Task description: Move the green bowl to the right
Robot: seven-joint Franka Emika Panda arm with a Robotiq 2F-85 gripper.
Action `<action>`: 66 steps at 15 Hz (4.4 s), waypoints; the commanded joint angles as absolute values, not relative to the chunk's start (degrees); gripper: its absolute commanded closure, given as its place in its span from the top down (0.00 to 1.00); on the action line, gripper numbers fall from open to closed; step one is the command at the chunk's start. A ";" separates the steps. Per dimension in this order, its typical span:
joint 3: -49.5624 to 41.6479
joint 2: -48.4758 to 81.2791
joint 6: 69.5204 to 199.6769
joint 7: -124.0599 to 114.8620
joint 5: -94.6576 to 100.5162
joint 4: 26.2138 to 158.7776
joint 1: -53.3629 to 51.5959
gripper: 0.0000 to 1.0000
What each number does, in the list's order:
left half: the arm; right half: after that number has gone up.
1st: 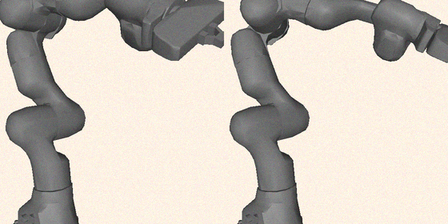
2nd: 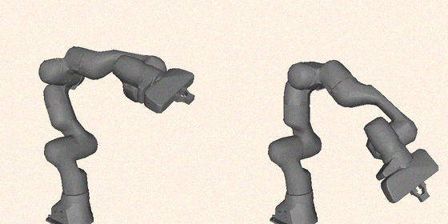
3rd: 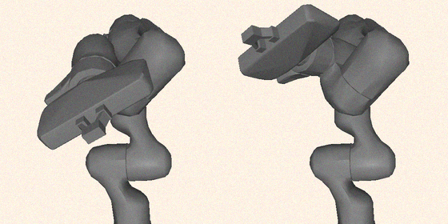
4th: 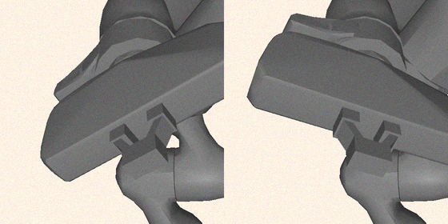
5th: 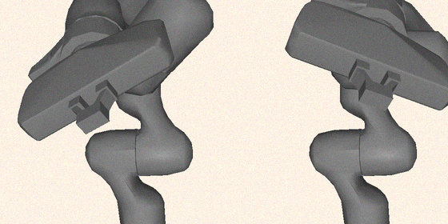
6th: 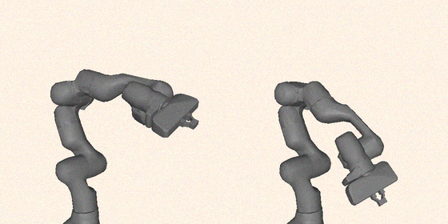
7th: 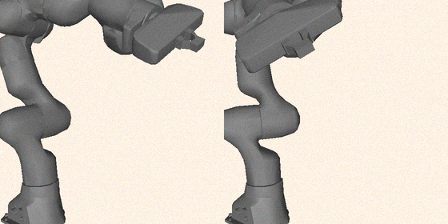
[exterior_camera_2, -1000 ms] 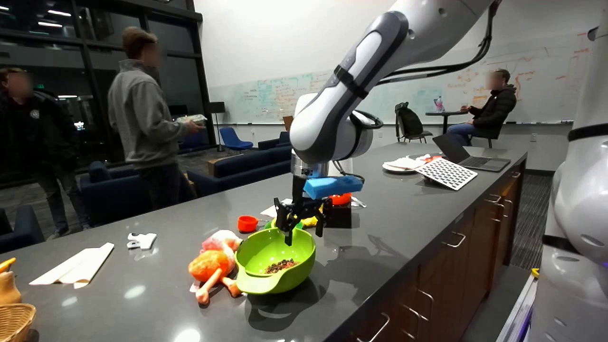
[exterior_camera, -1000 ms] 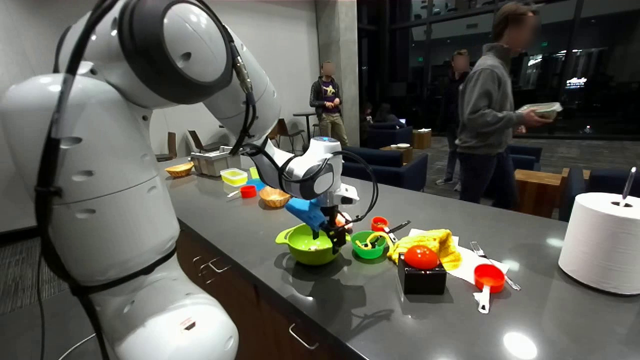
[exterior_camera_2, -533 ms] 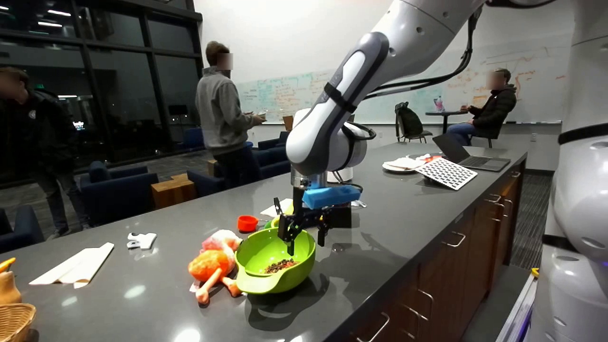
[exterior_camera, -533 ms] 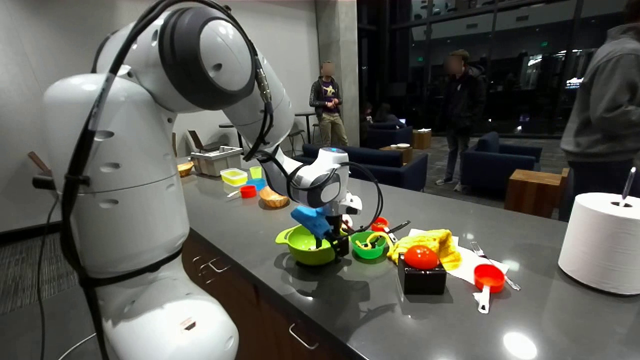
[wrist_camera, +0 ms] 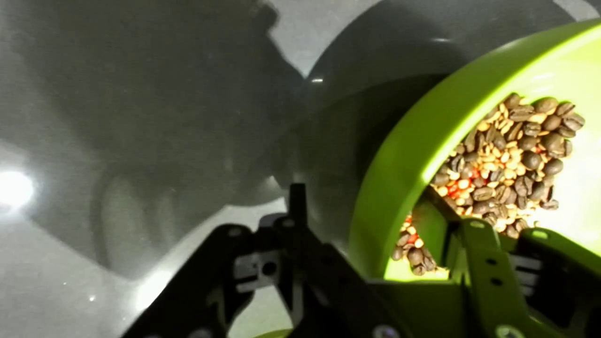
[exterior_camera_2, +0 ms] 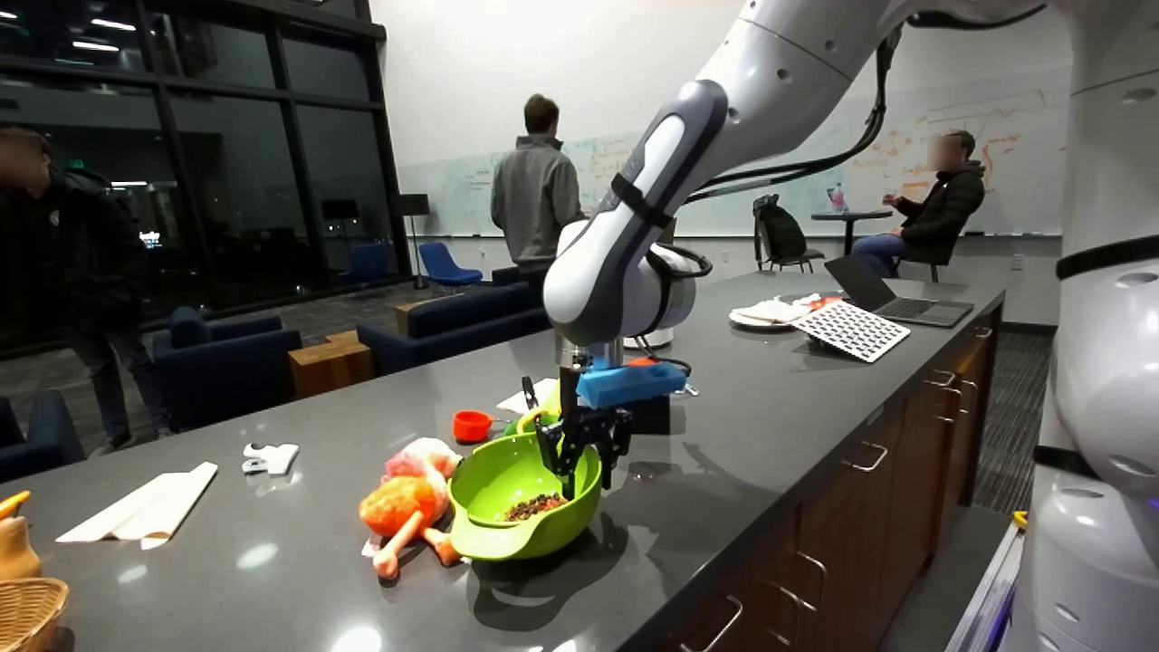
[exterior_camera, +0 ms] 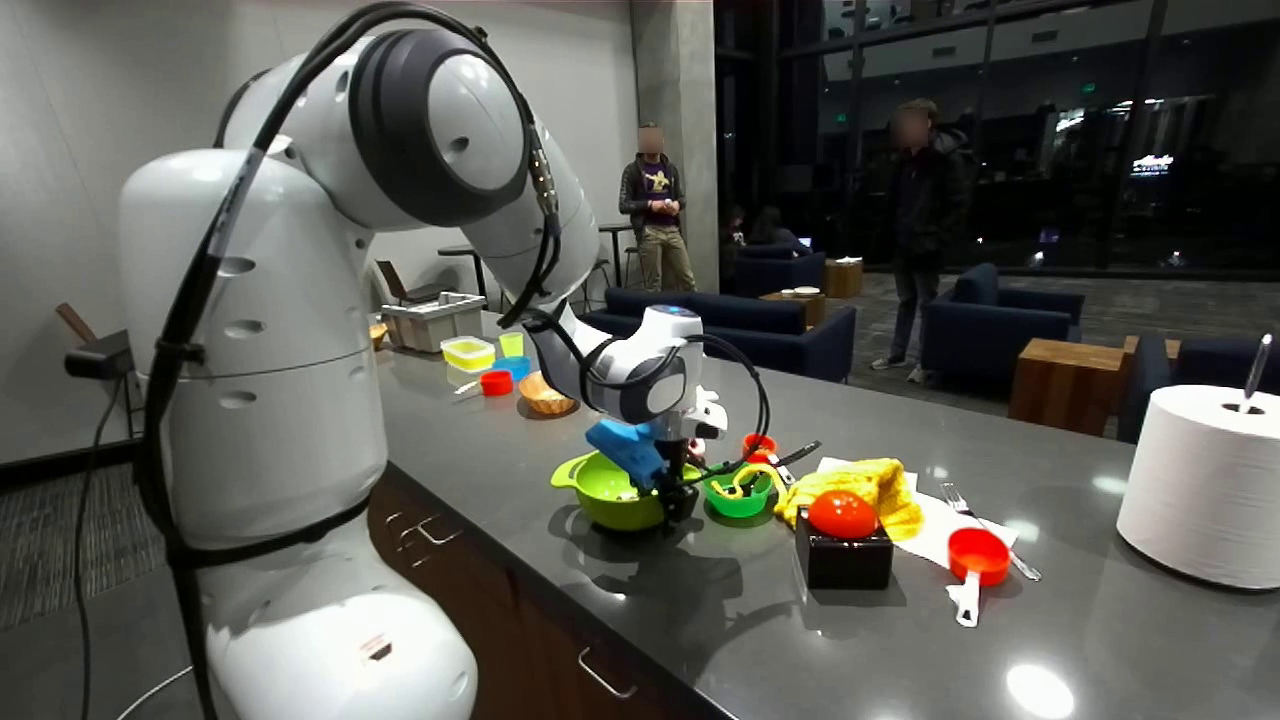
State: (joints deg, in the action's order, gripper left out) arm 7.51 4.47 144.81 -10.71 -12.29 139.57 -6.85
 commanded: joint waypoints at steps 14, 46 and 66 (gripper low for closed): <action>7.57 2.41 143.08 -11.27 -12.00 138.72 -7.35 0.03; -4.13 -36.07 129.62 -11.19 -12.97 157.92 6.97 0.03; -15.28 -33.20 135.00 -6.63 -14.67 158.94 14.27 0.03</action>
